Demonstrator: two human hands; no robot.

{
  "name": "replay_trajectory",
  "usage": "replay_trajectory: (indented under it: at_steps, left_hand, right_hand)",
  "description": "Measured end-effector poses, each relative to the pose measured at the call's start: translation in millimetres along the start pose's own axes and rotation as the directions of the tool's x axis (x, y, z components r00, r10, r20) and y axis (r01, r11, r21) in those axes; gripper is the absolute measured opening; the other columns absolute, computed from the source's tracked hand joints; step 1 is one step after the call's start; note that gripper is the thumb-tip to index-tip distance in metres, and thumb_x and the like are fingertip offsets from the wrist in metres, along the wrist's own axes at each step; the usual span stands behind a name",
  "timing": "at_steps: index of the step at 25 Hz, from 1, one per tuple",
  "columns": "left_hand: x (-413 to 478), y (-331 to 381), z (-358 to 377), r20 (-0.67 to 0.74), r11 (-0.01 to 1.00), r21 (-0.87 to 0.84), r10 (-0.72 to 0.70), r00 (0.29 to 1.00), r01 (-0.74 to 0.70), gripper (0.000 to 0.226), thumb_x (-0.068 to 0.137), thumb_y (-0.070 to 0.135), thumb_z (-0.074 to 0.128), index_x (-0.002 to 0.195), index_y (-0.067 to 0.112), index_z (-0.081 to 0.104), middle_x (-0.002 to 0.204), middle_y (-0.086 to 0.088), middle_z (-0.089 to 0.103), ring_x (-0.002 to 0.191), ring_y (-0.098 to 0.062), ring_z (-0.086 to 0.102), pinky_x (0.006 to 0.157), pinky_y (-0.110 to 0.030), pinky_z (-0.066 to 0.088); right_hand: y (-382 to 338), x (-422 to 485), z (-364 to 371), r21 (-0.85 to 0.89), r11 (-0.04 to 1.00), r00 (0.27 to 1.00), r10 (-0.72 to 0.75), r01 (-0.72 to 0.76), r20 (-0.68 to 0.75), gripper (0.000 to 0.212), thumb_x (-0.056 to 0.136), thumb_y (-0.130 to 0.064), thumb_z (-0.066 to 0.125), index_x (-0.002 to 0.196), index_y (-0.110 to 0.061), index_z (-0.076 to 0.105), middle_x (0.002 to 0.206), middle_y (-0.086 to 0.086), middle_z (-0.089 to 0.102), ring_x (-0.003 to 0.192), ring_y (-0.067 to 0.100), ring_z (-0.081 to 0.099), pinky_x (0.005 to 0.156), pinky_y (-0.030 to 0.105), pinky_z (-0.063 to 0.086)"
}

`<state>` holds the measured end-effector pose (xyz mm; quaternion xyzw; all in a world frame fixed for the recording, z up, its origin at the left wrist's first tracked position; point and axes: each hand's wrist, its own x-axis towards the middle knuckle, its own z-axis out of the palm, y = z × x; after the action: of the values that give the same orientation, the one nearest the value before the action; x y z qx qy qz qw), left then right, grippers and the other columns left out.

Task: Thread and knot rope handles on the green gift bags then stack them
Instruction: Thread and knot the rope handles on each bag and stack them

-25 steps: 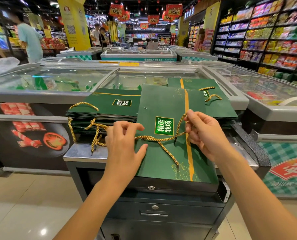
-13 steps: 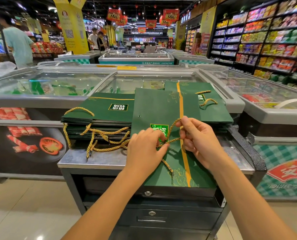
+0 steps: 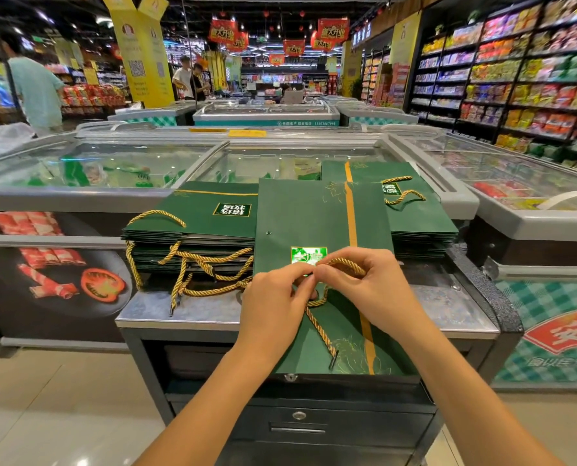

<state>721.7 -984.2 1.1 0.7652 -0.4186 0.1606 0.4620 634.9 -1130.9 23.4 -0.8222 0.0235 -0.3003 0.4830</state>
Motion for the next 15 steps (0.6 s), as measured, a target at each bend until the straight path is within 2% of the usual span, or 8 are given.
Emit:
replay_trajectory:
  at_steps: [2,4,7,8,10,12,15]
  left_hand:
    - [0,-1,-2,-0.004,0.999,0.033,0.037,0.999,-0.037,0.017,0.092,0.031,0.069,0.106,0.024,0.075,0.078,0.014,0.068,0.072,-0.001,0.06,0.066,-0.033,0.052]
    - [3,-8,-7,-0.076,0.989,0.144,0.037,0.996,-0.025,0.025,0.085,0.031,0.077,0.108,0.022,0.072,0.089,0.01,0.062,0.083,-0.008,0.051,0.074,-0.031,0.045]
    - [12,-27,-19,-0.162,0.968,0.213,-0.1,0.982,0.134,0.054,0.078,0.034,0.081,0.127,0.02,0.063,0.11,0.001,0.053,0.103,-0.019,0.048,0.091,-0.037,0.043]
    - [13,-30,-21,-0.153,0.968,0.172,-0.155,0.976,0.181,0.063,0.078,0.034,0.081,0.134,0.017,0.058,0.114,0.0,0.049,0.106,-0.02,0.049,0.095,-0.037,0.044]
    - [10,-30,-23,-0.134,0.97,0.06,-0.227,0.965,0.237,0.073,0.079,0.032,0.081,0.143,0.014,0.051,0.116,0.0,0.045,0.105,-0.017,0.051,0.096,-0.027,0.044]
    - [5,-28,-22,-0.151,0.973,-0.01,-0.23,0.961,0.231,0.071,0.08,0.029,0.081,0.143,0.017,0.05,0.114,0.003,0.046,0.096,-0.014,0.054,0.088,-0.019,0.046]
    - [1,-30,-26,-0.155,0.95,-0.179,-0.283,0.946,0.255,0.058,0.08,0.02,0.082,0.133,0.025,0.058,0.113,0.006,0.055,0.089,-0.009,0.061,0.077,-0.024,0.054]
  right_hand:
    - [2,-2,0,-0.03,1.0,1.0,-0.003,0.003,-0.012,0.007,0.09,-0.022,0.077,0.093,-0.016,0.078,0.081,-0.006,0.076,0.079,0.009,0.071,0.073,0.021,0.055]
    - [4,-5,1,-0.057,0.998,1.0,0.002,-0.003,-0.022,0.004,0.093,-0.021,0.074,0.094,-0.018,0.076,0.081,-0.005,0.075,0.08,0.01,0.071,0.075,0.025,0.057]
    - [5,-9,4,-0.037,0.999,0.999,0.018,-0.019,-0.039,0.006,0.097,-0.022,0.068,0.096,-0.016,0.07,0.081,-0.003,0.076,0.082,0.01,0.072,0.078,0.029,0.058]
    - [5,-10,5,-0.042,0.999,0.999,0.014,-0.016,-0.045,0.006,0.098,-0.022,0.067,0.096,-0.016,0.069,0.08,-0.004,0.076,0.081,0.01,0.072,0.077,0.031,0.058]
    - [4,-9,7,-0.079,0.997,0.998,-0.014,0.009,-0.064,0.007,0.098,-0.024,0.066,0.095,-0.018,0.067,0.079,-0.004,0.075,0.078,0.009,0.071,0.073,0.032,0.058]
    - [3,-6,10,-0.146,0.988,0.994,-0.059,0.045,-0.091,0.008,0.098,-0.025,0.066,0.094,-0.019,0.065,0.077,-0.004,0.074,0.074,0.011,0.07,0.069,0.036,0.057]
    - [1,0,20,-0.19,0.978,0.99,-0.11,0.091,-0.092,0.007,0.098,-0.024,0.066,0.093,-0.02,0.065,0.076,-0.002,0.071,0.073,0.018,0.069,0.068,0.042,0.055]
